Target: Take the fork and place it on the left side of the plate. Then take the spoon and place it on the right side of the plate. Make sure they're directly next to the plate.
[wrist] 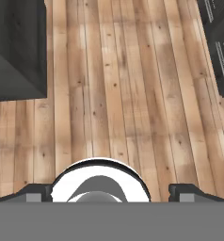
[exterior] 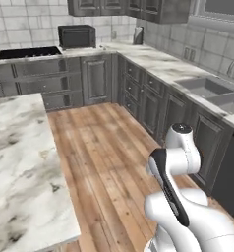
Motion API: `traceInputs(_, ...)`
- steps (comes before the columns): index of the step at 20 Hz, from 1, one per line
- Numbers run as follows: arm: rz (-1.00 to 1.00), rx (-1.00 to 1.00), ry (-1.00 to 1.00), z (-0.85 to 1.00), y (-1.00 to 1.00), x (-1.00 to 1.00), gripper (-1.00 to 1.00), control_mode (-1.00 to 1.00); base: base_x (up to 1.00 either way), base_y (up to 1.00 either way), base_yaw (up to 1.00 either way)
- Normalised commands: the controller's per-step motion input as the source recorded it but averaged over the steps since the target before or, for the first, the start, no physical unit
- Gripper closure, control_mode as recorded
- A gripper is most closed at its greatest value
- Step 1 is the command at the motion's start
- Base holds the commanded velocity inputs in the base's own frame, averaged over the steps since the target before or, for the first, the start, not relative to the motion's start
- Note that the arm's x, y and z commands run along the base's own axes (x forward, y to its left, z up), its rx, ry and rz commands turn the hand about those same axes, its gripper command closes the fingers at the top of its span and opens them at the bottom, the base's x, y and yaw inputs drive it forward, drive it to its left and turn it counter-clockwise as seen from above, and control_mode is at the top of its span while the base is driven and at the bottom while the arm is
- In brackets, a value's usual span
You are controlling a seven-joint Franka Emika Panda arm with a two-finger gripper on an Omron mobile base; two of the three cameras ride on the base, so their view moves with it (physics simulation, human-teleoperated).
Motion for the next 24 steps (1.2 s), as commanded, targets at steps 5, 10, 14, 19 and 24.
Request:
traceInputs(5,0.00,0.00,0.00,0.00,0.00,0.00,-1.00,1.00,1.00,-0.27,0.11)
traceInputs(10,0.00,0.00,0.00,0.00,0.00,0.00,-1.00,1.00,1.00,-0.06,0.14)
traceInputs(14,0.00,0.00,0.00,0.00,0.00,0.00,-1.00,1.00,1.00,-0.10,0.14)
traceInputs(19,0.00,0.00,0.00,0.00,0.00,0.00,-1.00,1.00,1.00,-0.23,0.09)
traceInputs(24,0.00,0.00,0.00,0.00,0.00,0.00,-1.00,1.00,1.00,-0.33,0.06)
